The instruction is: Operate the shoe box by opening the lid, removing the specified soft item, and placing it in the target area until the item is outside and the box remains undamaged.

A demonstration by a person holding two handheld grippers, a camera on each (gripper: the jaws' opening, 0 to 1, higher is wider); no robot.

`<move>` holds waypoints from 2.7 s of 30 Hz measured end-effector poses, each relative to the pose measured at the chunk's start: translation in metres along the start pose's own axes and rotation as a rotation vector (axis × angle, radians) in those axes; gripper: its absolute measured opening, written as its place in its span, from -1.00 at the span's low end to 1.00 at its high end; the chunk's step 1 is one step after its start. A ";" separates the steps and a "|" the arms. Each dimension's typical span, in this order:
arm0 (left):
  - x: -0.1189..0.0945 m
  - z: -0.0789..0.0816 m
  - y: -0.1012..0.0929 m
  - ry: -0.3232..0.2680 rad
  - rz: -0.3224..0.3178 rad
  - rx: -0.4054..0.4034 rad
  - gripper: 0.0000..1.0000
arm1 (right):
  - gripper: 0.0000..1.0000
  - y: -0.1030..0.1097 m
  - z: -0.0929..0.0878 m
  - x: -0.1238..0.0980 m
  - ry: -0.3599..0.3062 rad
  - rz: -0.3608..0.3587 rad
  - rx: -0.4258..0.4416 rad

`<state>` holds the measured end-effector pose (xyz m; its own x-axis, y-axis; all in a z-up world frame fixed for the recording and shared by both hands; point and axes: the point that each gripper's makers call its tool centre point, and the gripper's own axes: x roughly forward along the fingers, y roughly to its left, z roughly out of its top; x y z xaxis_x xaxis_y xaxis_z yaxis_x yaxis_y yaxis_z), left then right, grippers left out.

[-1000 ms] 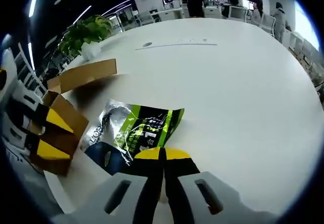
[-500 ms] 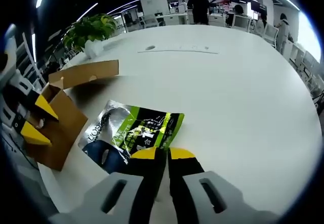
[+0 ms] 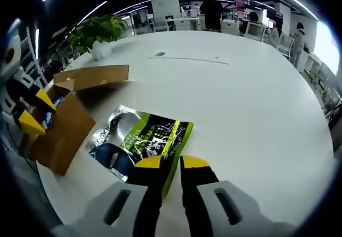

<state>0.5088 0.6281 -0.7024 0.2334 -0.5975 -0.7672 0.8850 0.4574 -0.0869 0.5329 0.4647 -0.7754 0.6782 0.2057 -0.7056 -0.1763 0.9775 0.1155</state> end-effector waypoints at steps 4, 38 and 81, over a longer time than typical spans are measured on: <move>-0.008 -0.006 0.004 -0.011 0.015 -0.015 -0.55 | -0.75 0.005 0.004 -0.006 -0.010 0.003 -0.014; -0.082 -0.062 0.054 -0.088 0.160 -0.185 -0.31 | -0.41 0.103 0.045 -0.067 -0.096 0.160 -0.071; -0.167 -0.158 0.126 -0.104 0.359 -0.349 -0.30 | -0.30 0.242 0.064 -0.039 -0.074 0.415 -0.210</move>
<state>0.5172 0.8893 -0.6858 0.5526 -0.4164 -0.7220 0.5585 0.8280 -0.0500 0.5093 0.6965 -0.6756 0.5676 0.5872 -0.5771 -0.5782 0.7833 0.2282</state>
